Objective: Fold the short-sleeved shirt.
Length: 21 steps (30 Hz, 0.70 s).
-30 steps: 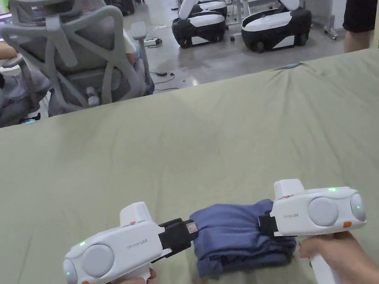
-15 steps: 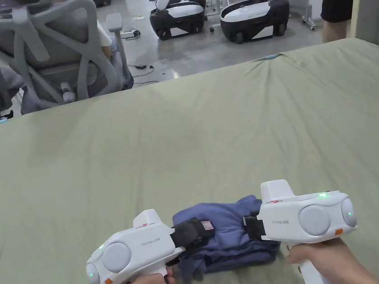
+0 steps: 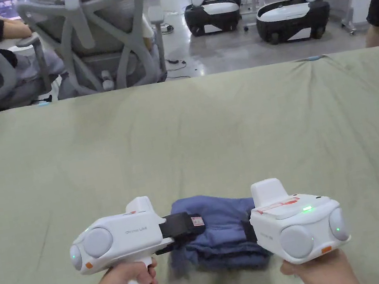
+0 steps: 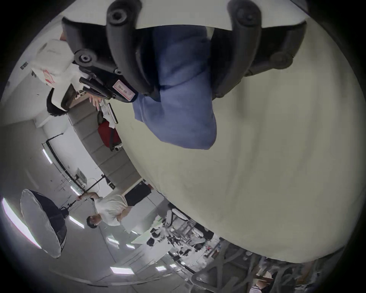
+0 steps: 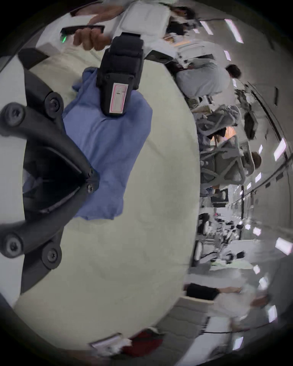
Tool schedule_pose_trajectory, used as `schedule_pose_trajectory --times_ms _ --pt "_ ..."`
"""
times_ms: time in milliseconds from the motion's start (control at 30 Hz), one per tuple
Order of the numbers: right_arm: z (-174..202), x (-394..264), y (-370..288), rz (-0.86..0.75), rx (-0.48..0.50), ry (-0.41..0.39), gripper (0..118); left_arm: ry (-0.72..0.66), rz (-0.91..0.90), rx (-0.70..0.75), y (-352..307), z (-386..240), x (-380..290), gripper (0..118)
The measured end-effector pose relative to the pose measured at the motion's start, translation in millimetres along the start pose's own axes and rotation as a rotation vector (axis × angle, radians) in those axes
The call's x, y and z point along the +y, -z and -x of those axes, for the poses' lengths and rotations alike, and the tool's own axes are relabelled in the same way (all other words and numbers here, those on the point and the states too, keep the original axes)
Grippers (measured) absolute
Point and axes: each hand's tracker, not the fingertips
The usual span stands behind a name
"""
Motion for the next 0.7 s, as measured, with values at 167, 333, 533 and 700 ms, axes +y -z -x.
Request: schedule_pose_trajectory --times_ms 167,333,533,700 --pt "86.2 38.9 6.2 -0.09 0.034 -0.031 0 0.007 -0.048 0.035 -73.8 75.8 23.5 38" --pt "161.9 69.0 13.7 -0.168 0.118 -0.103 0 0.031 -0.074 0.077 -150.8 162.2 50.9 37" --pt "208.6 68.4 38.2 -0.142 0.221 -0.139 1 -0.001 -0.103 0.179 -230.7 267.4 79.1 37" --pt "221.5 55.5 55.1 -0.081 0.227 -0.168 1 -0.055 -0.096 0.099 -242.7 303.3 85.6 37"
